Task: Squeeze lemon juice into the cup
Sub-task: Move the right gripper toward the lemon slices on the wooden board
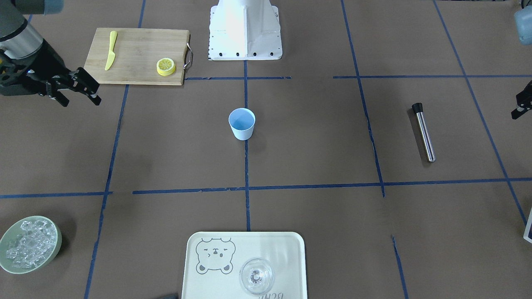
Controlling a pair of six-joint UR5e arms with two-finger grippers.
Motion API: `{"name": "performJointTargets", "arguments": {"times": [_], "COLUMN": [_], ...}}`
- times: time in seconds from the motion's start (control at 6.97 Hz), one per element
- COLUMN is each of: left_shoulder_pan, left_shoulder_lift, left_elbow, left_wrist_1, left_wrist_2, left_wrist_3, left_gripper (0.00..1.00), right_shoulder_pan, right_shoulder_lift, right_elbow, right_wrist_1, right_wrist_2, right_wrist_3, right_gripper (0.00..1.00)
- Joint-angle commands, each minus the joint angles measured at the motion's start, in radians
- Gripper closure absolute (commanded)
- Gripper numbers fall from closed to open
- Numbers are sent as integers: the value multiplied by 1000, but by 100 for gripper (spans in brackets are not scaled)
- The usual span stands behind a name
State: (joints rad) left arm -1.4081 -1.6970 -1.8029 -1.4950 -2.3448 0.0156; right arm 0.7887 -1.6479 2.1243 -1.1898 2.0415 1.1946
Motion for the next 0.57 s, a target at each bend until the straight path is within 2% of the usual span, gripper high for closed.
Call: {"name": "performJointTargets", "arguments": {"times": [0.0, 0.14, 0.29, 0.43], "left_shoulder_pan": [8, 8, 8, 8], "left_shoulder_lift": [0, 0, 2, 2], "left_elbow": [0, 0, 0, 4], "left_wrist_1": [-11, -11, -11, -11], "left_wrist_2": [-1, -1, -1, -1], "left_wrist_3": [-17, -17, -19, -19], "left_gripper": [0, 0, 0, 0], "right_shoulder_pan": [-226, -338, -491, -582], "right_shoulder_lift": [-10, -15, -12, -15], "right_elbow": [51, 52, 62, 74], "right_wrist_1": [7, 6, 6, 4], "right_wrist_2": [-194, -293, -443, -518], "right_wrist_3": [109, 159, 257, 279], "right_gripper": [0, 0, 0, 0]}}
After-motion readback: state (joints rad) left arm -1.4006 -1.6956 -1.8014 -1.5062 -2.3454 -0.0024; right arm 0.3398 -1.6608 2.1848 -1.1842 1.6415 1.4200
